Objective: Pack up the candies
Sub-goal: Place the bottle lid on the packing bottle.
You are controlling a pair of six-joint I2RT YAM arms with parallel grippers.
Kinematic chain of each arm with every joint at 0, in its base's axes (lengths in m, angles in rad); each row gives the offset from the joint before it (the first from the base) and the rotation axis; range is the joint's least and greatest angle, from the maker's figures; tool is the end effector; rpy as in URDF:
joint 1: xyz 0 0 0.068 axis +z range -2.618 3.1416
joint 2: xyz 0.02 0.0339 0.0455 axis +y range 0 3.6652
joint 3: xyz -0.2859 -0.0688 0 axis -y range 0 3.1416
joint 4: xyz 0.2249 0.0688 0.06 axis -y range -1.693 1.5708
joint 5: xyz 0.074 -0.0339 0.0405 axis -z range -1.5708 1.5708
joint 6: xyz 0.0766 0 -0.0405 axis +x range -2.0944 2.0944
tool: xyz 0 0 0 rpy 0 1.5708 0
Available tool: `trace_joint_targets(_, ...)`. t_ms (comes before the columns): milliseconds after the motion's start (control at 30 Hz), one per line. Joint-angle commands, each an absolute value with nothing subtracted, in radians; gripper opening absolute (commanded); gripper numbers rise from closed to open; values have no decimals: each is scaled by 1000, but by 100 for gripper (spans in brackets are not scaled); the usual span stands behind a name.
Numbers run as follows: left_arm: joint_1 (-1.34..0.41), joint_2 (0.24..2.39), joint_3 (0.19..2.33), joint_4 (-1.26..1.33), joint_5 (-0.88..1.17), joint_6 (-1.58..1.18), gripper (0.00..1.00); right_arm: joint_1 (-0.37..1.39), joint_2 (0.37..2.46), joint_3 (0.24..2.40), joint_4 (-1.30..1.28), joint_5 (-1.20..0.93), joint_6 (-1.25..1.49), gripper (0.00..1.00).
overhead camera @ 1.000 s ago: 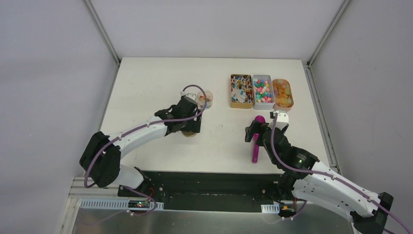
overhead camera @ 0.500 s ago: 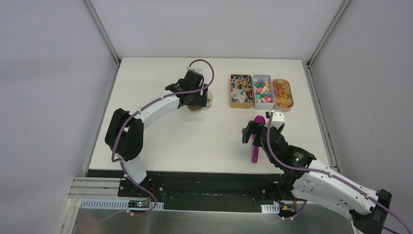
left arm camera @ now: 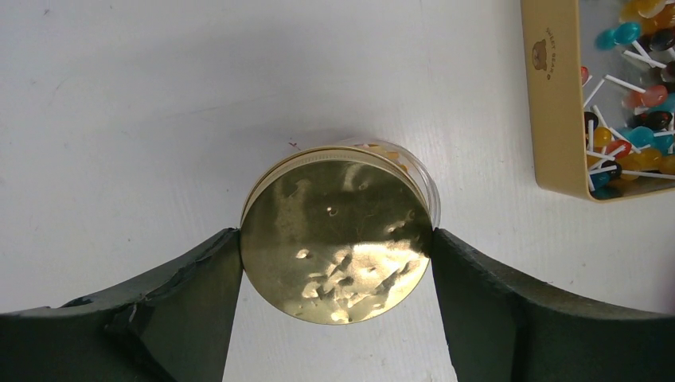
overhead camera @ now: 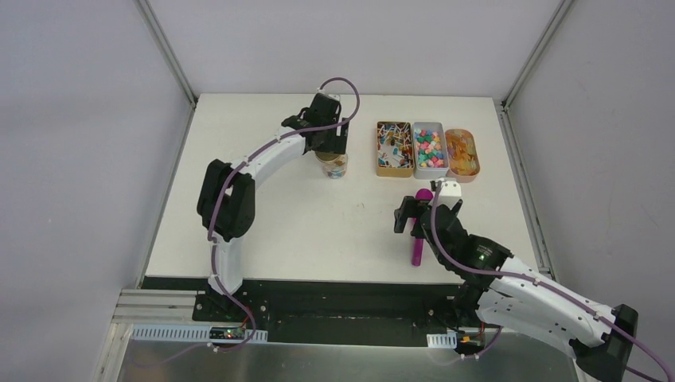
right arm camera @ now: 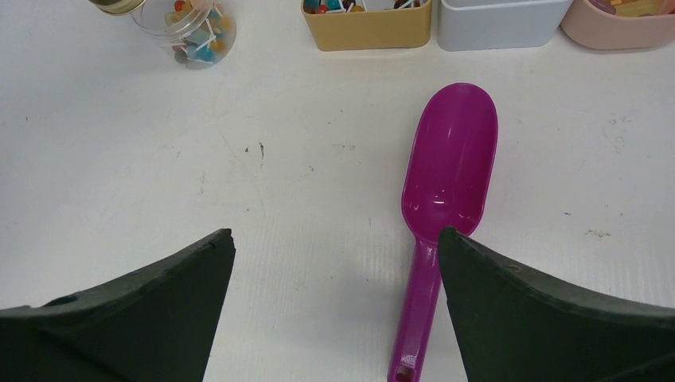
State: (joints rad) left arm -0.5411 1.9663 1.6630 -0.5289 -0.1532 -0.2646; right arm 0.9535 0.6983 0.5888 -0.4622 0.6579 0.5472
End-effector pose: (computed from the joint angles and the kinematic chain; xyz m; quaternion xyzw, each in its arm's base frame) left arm 0.4033 -0.2287 0.2567 0.1008 0.9248 -0.0754 0.3591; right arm 0.1217 0.0906 0.2595 -0.0160 0.8449 0.1017 0.5250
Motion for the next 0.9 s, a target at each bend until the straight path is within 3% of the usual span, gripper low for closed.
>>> trace_joint_targets(0, -529, 2016, 1740, -555, -140, -233, 74, 959, 704, 641, -434, 670, 538, 100)
trace_joint_targets(433, -529, 2079, 1792, -575, -106, -212, 79, 957, 719, 648, -419, 677, 534, 100)
trace_joint_targets(867, -529, 2068, 1798, -575, -55, -212, 92, 957, 722, 654, -424, 692, 543, 100)
